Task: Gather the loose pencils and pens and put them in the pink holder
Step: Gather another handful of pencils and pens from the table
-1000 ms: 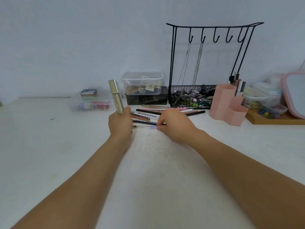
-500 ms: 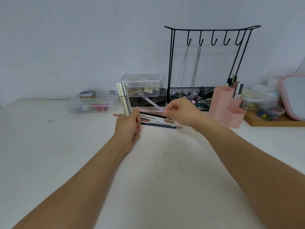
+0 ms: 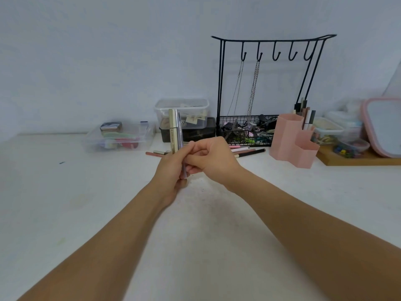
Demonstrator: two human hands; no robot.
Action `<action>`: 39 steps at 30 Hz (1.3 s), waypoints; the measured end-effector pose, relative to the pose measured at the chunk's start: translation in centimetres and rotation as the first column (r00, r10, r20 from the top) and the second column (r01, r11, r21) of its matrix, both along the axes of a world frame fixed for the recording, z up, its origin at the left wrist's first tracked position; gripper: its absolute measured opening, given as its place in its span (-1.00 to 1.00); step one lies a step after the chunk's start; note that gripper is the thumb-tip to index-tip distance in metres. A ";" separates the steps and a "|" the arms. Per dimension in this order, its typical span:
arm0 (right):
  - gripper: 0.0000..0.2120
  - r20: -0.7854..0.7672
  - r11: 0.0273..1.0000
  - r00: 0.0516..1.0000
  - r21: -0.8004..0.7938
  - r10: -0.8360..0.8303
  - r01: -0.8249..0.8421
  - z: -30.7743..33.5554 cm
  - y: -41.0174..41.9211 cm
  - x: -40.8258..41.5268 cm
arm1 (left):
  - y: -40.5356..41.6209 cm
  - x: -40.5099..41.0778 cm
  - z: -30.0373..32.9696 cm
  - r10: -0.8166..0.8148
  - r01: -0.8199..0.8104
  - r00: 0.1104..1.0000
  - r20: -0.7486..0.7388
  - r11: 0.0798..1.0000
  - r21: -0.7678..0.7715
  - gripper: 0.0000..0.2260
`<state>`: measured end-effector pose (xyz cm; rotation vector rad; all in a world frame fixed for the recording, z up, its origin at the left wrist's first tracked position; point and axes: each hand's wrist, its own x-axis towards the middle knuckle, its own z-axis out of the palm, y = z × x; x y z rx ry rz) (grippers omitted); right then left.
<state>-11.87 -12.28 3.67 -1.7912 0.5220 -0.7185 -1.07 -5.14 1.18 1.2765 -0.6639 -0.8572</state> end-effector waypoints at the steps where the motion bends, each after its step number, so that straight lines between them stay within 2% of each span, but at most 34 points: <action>1: -0.95 -0.001 1.000 1.000 0.002 -0.012 0.012 -0.2 0.1 0.1 | -0.1 0.0 -0.1 0.009 -0.009 1.000 0.001 1.000 0.007 -0.73; 5: -0.97 0.007 0.998 0.998 0.021 -0.062 0.061 -0.7 0.5 0.3 | -0.3 -0.2 -0.3 0.037 -0.038 0.998 0.044 0.999 0.015 -0.73; 10: -0.85 -0.067 0.999 0.997 -0.024 -0.025 0.024 0.7 -0.4 -0.6 | -0.1 -0.2 -0.2 0.127 -0.126 0.991 0.030 0.992 -0.031 -0.76; 12: -0.85 -0.111 0.988 0.988 -0.122 -0.104 0.090 1.8 -1.7 -1.3 | -0.1 0.0 -0.1 0.173 -0.173 0.985 0.000 0.984 -0.032 -0.72; 14: -0.89 -0.218 0.951 0.962 -0.294 -0.164 0.096 2.5 -3.5 -2.4 | 0.0 0.3 0.0 0.212 -0.212 0.977 -0.028 0.977 -0.020 -0.71; 17: -0.92 -0.464 0.860 0.860 -0.507 -0.212 -0.062 2.7 -5.1 -3.6 | 0.1 0.6 0.1 0.251 -0.252 0.966 -0.061 0.968 0.001 -0.71; 20: -0.89 -0.549 0.812 0.797 -0.568 -0.252 -0.135 1.9 -5.4 -3.7 | 0.2 0.7 0.1 0.236 -0.239 0.966 -0.105 0.971 -0.011 -0.68; 25: -0.87 -0.562 0.787 0.776 -0.600 -0.285 -0.145 0.6 -5.4 -3.2 | 0.2 0.8 0.2 0.228 -0.229 0.965 -0.132 0.974 0.008 -0.66; 30: -0.88 -0.568 0.806 0.777 -0.576 -0.272 -0.139 0.1 -5.6 -3.0 | 0.2 0.8 0.0 0.236 -0.234 0.967 -0.094 0.972 0.032 -0.60; 36: -0.98 -0.602 0.802 0.763 -0.564 -0.236 -0.197 0.1 -5.7 -3.0 | 0.1 0.6 0.1 0.255 -0.254 0.966 -0.029 0.966 0.040 -0.67; 39: -0.91 -0.621 0.818 0.758 -0.531 -0.199 -0.220 0.4 -5.8 -3.3 | 0.1 0.6 0.2 0.264 -0.262 0.964 -0.034 0.964 0.040 -0.66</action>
